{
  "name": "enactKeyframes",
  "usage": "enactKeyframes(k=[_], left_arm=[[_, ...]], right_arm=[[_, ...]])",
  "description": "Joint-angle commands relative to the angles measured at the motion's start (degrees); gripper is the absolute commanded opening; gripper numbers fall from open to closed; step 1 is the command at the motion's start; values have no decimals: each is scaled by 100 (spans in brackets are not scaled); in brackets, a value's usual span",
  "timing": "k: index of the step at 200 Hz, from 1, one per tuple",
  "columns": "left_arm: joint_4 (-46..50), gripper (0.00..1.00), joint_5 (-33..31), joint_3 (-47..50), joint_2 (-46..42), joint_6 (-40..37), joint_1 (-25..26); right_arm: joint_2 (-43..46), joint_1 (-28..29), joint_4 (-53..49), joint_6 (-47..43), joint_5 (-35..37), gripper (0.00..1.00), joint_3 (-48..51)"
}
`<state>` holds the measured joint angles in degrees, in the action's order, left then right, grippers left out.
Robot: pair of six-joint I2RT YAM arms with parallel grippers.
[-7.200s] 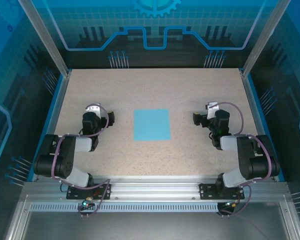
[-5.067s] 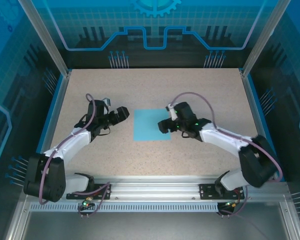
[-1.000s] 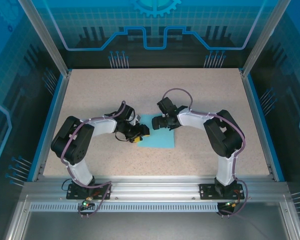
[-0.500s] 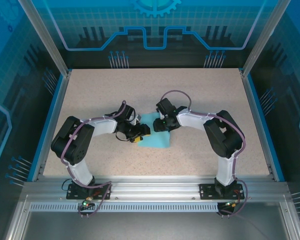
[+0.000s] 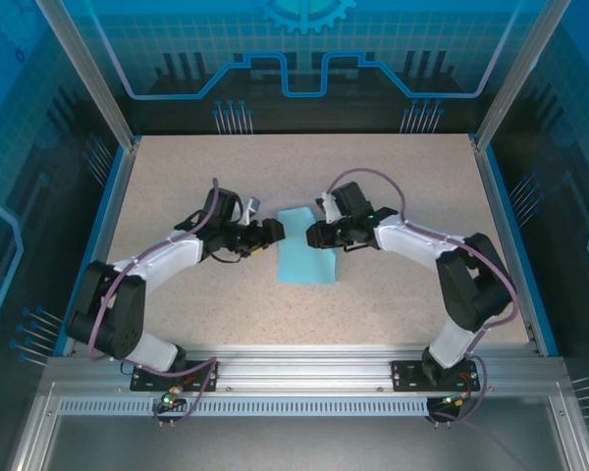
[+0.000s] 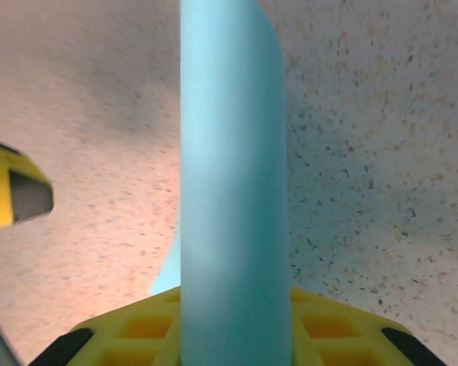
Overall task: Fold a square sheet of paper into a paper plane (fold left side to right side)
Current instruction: Pick up the square sheet of paper from the center of the table, then place a square sheet of paper at the center of the table.
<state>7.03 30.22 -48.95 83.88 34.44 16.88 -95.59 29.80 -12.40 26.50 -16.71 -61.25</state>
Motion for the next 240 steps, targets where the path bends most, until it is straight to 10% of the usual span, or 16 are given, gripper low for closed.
enactKeyframes(k=[1,102,240], left_arm=[[-500,83,418,179,-542,-113,-345],[-3295,96,2255,95,-1320,-27,-557],[-2486,88,2996,-941,-1074,-1020,225]], right_arm=[[532,-314,326,-258,-931,28,128],[2438,-1200,33,-509,-3349,26,-282],[3025,-880,82,-422,-3841,26,-598]])
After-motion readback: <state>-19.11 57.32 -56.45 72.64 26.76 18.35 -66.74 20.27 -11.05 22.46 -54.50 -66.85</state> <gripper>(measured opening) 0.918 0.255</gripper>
